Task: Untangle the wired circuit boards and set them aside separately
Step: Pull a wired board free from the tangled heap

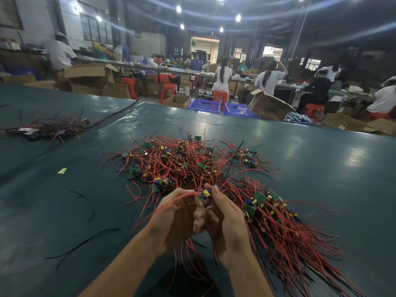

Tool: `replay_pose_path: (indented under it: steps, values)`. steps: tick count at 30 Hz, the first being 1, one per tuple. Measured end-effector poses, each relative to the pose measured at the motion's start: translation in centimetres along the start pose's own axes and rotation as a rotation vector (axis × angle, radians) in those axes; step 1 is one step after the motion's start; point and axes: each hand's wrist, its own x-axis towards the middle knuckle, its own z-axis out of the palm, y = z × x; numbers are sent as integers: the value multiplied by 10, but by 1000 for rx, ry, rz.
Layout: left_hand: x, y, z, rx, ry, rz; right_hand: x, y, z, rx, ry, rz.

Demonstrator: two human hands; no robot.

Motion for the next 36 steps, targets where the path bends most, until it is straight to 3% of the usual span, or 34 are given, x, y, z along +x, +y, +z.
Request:
replay_pose_path:
  steps: [5,13,19,30,36]
  values:
    - [12,-13,-15,233,-124,167,1,1,-1,-89,129,-42]
    - [14,-19,-9,563,100,445,-3,9,10,-191,114,-43]
    - [17,-16,-14,473,116,439,0,8,5,3,133,81]
    - [12,-18,-10,498,10,474,-1,6,3,-29,70,132]
    - [16,-17,-11,509,169,506,0,3,4,-27,81,158]
